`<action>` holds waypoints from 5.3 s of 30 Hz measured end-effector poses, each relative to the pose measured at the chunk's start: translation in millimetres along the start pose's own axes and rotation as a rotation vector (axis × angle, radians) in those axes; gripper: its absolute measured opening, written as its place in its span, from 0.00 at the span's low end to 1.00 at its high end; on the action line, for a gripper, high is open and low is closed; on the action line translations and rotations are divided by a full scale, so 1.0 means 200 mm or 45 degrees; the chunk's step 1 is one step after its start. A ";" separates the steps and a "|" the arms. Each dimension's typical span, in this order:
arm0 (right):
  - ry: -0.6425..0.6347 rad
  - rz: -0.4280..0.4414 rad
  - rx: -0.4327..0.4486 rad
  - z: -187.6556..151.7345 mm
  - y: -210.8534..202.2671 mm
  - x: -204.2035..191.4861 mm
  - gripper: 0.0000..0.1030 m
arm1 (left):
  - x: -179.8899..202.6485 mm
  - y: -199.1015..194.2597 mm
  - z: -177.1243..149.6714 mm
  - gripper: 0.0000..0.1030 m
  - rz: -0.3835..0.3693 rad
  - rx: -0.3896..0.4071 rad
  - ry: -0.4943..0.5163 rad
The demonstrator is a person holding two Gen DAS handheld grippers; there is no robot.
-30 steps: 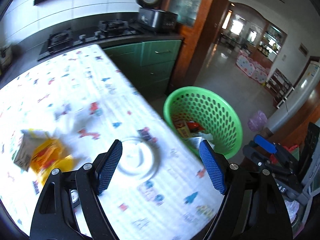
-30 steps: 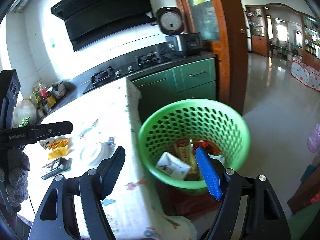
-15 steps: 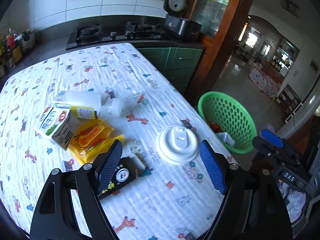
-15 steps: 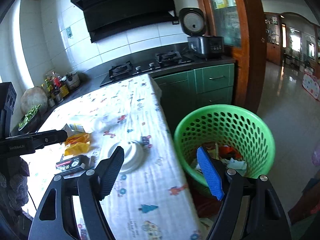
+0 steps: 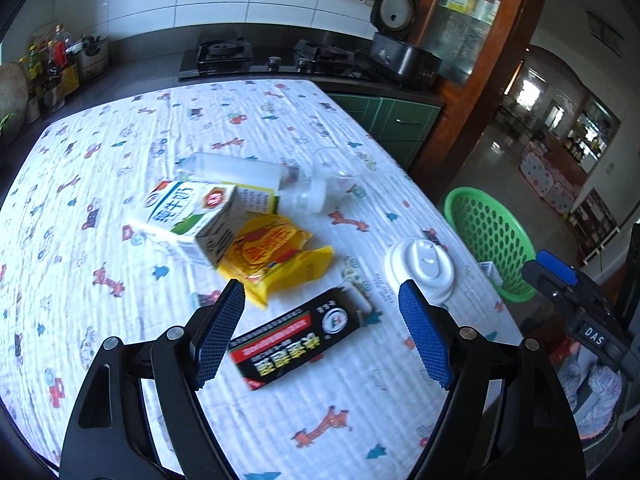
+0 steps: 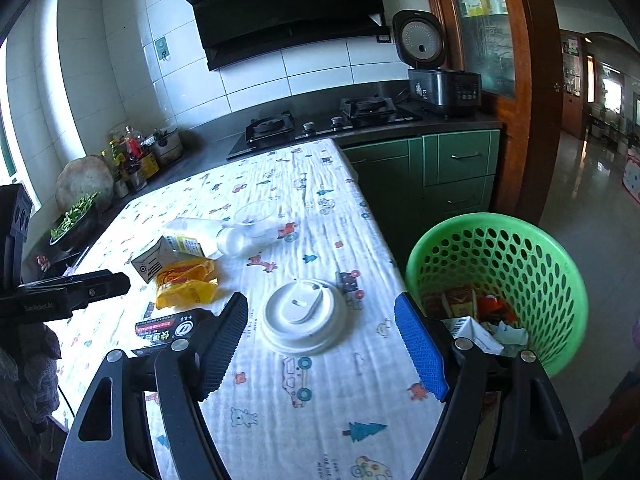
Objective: Collect trash
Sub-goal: 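Grasp the black-and-red glue box with left tool while right tool reaches the white lid, then carry glue box to basket with left tool while right tool carries white lid there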
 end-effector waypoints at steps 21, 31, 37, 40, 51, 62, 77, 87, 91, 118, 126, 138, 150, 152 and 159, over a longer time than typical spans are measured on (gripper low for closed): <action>-0.062 0.026 -0.125 -0.11 0.24 -0.17 0.71 | -0.46 -0.09 -0.02 0.76 0.097 0.031 -0.209; -0.112 0.044 -0.175 -0.16 0.33 -0.26 0.71 | -0.55 -0.09 -0.03 0.76 0.104 0.031 -0.264; -0.162 0.112 -0.156 -0.11 0.32 -0.42 0.71 | -0.61 -0.12 -0.02 0.76 0.121 0.046 -0.285; -0.195 0.143 -0.149 -0.10 0.31 -0.51 0.71 | -0.62 -0.14 -0.03 0.76 0.117 0.045 -0.284; -0.221 0.128 -0.149 -0.12 0.30 -0.51 0.71 | -0.34 -0.01 -0.15 0.76 -0.060 -0.076 0.010; -0.153 0.041 -0.175 -0.15 0.32 -0.26 0.71 | -0.10 0.22 -0.27 0.76 -0.130 -0.276 0.391; -0.159 0.023 -0.219 -0.20 0.39 -0.19 0.71 | -0.10 0.35 -0.29 0.64 -0.117 -0.372 0.464; -0.192 0.035 -0.253 -0.21 0.50 -0.24 0.76 | -0.08 0.33 -0.31 0.49 -0.115 -0.370 0.467; -0.221 0.022 -0.257 -0.21 0.54 -0.26 0.77 | -0.07 0.33 -0.32 0.49 -0.124 -0.380 0.460; -0.226 -0.057 -0.160 -0.15 0.43 -0.22 0.73 | 0.02 0.37 -0.29 0.48 -0.136 -0.351 0.419; -0.075 -0.138 -0.110 -0.05 0.32 0.10 0.73 | 0.19 0.34 -0.21 0.48 -0.237 -0.301 0.380; 0.160 -0.350 -0.182 -0.04 0.35 0.84 0.74 | 0.56 0.45 -0.06 0.48 -0.346 -0.288 0.421; 0.318 -0.338 -0.245 -0.13 0.47 1.14 0.75 | 0.91 0.68 0.13 0.48 -0.422 -0.288 0.454; 0.317 -0.335 -0.240 -0.13 0.47 1.15 0.76 | 0.96 0.72 0.15 0.48 -0.424 -0.288 0.463; 0.275 -0.374 -0.178 -0.12 0.37 1.20 0.77 | 1.08 0.92 0.23 0.48 -0.430 -0.312 0.457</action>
Point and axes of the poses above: each gripper's, at about its wrist camera, not at the fingertips, and y roughly the way its jaws point, x to its right, z to its top, the point moved 10 cm from there along y, roughly the way its jaws point, and after that the axes turned 12 degrees about -z, right-handed, at the moved point
